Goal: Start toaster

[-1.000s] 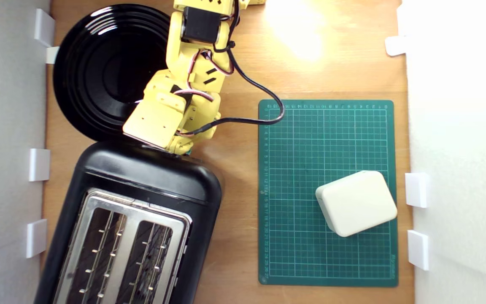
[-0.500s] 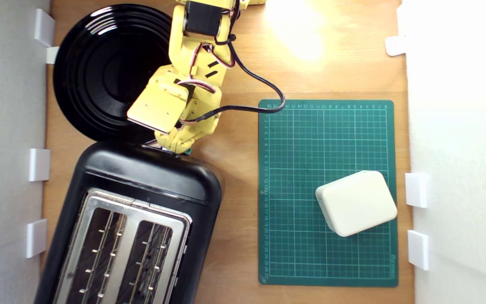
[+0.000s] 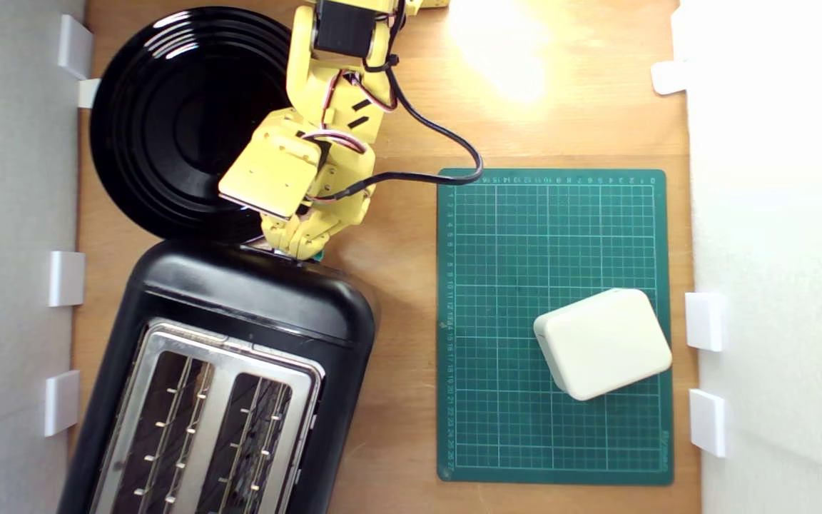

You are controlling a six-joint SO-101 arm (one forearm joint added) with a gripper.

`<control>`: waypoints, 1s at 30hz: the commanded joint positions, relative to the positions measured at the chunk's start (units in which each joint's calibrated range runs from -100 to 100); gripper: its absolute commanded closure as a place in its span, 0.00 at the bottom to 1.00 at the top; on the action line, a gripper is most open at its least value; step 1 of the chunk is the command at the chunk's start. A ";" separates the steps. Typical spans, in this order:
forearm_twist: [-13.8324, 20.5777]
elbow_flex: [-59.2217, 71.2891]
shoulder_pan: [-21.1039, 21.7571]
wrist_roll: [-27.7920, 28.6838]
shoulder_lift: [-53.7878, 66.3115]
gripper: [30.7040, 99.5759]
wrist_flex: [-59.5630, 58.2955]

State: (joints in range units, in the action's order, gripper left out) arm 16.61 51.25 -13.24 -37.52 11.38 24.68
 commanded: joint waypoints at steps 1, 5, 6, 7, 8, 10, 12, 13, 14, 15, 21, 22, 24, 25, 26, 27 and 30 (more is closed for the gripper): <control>0.28 7.59 -1.05 -0.41 -11.13 0.99 -6.31; -0.10 8.40 -1.13 -1.57 -11.88 0.99 -6.99; -0.29 8.86 -1.13 -1.99 -12.21 0.99 -7.16; -0.38 9.22 -1.13 -2.19 -12.55 0.99 -7.42; -0.48 9.31 -1.13 -2.19 -13.05 0.99 -7.59; -0.19 9.58 -1.13 -2.14 -13.79 0.99 -8.79; 0.09 9.68 -1.20 -1.93 -14.13 0.99 -9.73; -0.01 9.68 -1.28 -2.04 -14.13 0.99 -9.73; -0.38 9.58 -1.28 -2.14 -13.79 0.99 -9.82; -0.57 9.58 -1.28 -2.19 -13.54 0.99 -9.82; -0.66 8.86 -0.89 -1.93 -5.55 0.99 -9.73; -0.66 8.86 -0.81 -1.93 -3.80 0.99 -9.73; -0.66 8.86 -0.57 -1.88 -0.64 0.99 -9.65; -0.76 8.86 -0.49 -1.67 0.53 0.99 -9.65; -0.76 8.86 -0.49 -1.09 1.69 0.99 -9.65; -0.66 8.86 -0.49 -0.62 2.78 0.99 -9.65; -0.01 8.86 0.07 -0.41 4.61 0.99 -7.76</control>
State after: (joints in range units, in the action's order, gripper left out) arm 16.80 57.83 -14.32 -38.32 16.88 16.77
